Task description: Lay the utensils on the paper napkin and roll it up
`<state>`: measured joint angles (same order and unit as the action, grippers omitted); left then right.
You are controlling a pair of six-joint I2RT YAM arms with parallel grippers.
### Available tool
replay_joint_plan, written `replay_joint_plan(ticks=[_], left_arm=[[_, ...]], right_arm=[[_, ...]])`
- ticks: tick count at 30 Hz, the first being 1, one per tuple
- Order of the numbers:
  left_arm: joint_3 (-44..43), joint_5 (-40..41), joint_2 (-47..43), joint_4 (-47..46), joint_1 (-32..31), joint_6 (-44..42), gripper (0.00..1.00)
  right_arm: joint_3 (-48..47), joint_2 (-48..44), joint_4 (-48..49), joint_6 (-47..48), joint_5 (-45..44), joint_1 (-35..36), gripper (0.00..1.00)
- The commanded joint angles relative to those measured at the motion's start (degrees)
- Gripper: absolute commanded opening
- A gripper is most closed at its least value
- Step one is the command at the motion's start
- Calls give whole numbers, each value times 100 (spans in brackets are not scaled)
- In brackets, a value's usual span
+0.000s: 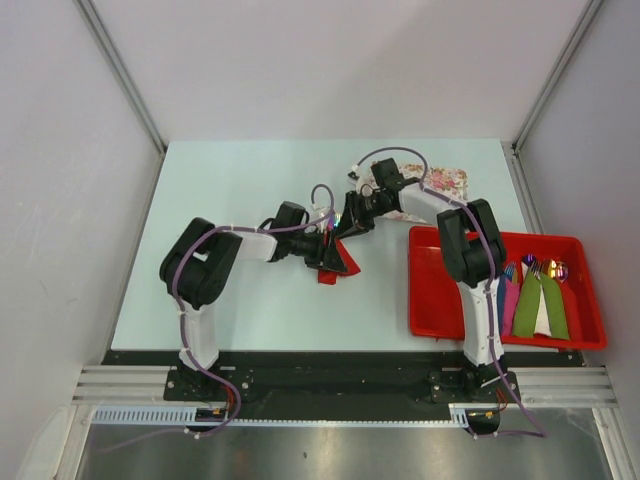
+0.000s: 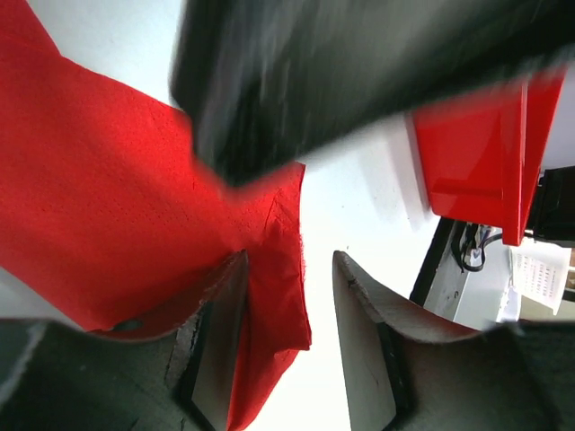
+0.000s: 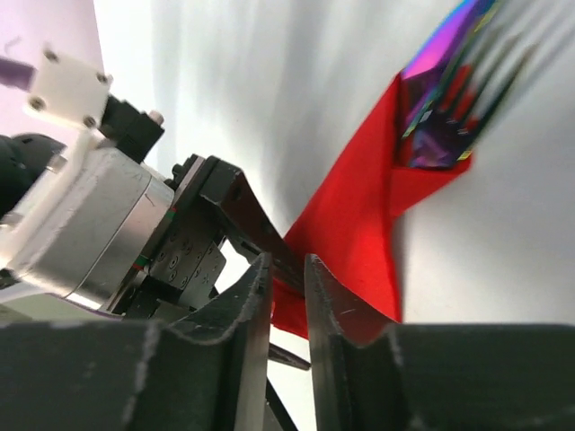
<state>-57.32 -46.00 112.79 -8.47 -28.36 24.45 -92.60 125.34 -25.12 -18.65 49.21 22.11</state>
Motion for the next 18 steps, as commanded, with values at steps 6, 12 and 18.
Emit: replay_joint_plan(ticks=[6, 12, 18], left_arm=[[379, -92, -55, -58, 181, -10, 50], [625, -550, -530, -717, 199, 341, 51], [898, -832, -1057, -1262, 462, 1035, 50]], right_arm=[[251, 297, -28, 151, -350, 373, 20], [225, 667, -133, 318, -798, 382, 16], [242, 738, -203, 450, -940, 408, 15]])
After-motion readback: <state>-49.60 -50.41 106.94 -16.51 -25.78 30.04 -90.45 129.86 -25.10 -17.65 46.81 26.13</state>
